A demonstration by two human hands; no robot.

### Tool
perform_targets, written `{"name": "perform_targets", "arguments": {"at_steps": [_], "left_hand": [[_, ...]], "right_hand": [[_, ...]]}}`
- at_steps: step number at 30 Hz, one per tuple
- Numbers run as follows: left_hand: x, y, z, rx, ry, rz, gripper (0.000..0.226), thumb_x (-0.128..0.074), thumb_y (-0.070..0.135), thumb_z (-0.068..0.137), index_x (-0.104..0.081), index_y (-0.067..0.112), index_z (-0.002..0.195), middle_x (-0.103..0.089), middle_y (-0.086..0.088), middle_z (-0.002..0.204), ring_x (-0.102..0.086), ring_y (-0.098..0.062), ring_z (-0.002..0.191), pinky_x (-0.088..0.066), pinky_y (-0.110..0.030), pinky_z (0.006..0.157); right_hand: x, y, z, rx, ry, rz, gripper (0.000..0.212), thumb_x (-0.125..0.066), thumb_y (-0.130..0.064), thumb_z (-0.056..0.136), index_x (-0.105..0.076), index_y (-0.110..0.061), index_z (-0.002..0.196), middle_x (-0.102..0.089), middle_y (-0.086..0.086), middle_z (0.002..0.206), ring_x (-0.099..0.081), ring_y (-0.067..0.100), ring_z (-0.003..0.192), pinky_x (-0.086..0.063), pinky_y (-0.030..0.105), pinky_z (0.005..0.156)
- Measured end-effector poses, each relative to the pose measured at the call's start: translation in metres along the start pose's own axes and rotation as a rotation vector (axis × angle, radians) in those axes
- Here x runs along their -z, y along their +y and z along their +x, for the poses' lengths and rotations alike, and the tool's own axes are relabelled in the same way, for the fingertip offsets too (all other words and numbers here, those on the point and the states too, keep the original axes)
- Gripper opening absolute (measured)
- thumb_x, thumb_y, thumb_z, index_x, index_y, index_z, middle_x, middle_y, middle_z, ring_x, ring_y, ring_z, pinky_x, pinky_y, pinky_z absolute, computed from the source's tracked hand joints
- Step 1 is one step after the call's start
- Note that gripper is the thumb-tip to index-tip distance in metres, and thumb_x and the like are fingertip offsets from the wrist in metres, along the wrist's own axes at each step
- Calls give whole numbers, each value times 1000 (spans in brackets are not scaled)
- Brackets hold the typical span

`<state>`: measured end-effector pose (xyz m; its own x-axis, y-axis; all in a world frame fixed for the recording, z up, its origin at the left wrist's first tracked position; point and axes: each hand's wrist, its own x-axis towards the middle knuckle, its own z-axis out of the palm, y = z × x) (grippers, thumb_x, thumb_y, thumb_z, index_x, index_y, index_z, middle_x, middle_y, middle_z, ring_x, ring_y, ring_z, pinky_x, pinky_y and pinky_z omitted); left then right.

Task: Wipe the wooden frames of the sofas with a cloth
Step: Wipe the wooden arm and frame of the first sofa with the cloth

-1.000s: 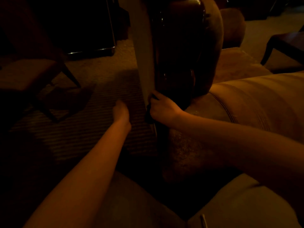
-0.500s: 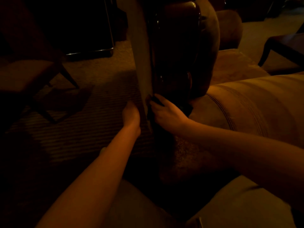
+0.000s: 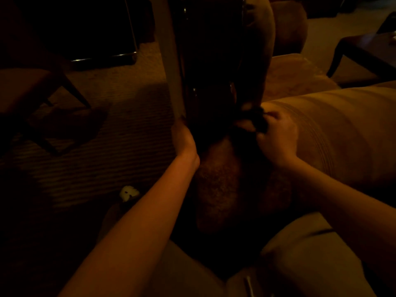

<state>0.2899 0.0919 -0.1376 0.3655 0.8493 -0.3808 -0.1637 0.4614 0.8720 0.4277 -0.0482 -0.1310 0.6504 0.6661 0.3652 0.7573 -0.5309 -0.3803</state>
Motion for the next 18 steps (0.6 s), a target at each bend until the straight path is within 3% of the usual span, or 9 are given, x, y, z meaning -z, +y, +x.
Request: {"name": "perform_targets", "arguments": {"at_steps": [2,4,7,10,11,14,18], "left_hand": [[-7,-10,2,-53,73,-62,33,-38,40,96,-62,22,109,-62,-6,119,-61,-23,105,-49,-42,97],[-7,-13,0,-109,60,-65,37,-38,37,97,-59,18,121,-61,-6,121,-60,-21,107,-48,-40,98],[-6,-18,1,-161,-4,-32,30,-35,32,101,-58,25,117,-62,-2,116,-60,-16,104,-49,-34,94],[-9,-21,0,-252,7,59,30,-36,30,99,-57,26,121,-61,-1,119,-59,-17,108,-46,-43,99],[-10,-24,2,-269,22,89,33,-37,31,98,-54,25,126,-60,-2,122,-57,-19,112,-44,-47,101],[-9,-32,6,-272,38,131,42,-38,39,95,-47,28,135,-55,-1,131,-53,-20,120,-41,-51,103],[-7,-38,12,-360,39,311,38,-39,35,99,-47,27,135,-53,2,135,-51,-18,122,-42,-49,102]], "right_hand": [[10,-6,17,-371,12,526,20,-50,-39,86,-57,-21,79,-55,3,77,-53,19,70,-39,31,60],[8,-9,40,-657,-37,879,40,-50,-50,87,-59,-13,100,-53,0,80,-53,15,70,-39,27,57],[-16,-31,59,-711,-203,1181,71,-39,-68,87,-47,-12,130,-54,-3,93,-56,12,78,-47,23,62],[-24,-71,39,-651,-291,1152,69,-31,-70,88,-49,-16,127,-61,0,109,-61,18,97,-53,35,86],[-24,-76,34,-632,-289,1124,67,-29,-71,88,-52,-18,121,-62,0,107,-62,17,96,-53,36,88],[-24,-75,13,-621,-280,1178,73,-25,-75,85,-52,-24,130,-62,-1,118,-62,17,104,-52,40,92],[-34,-95,-8,-671,-189,1227,59,-28,-69,89,-54,-25,118,-60,0,120,-59,18,109,-48,41,97]]}}
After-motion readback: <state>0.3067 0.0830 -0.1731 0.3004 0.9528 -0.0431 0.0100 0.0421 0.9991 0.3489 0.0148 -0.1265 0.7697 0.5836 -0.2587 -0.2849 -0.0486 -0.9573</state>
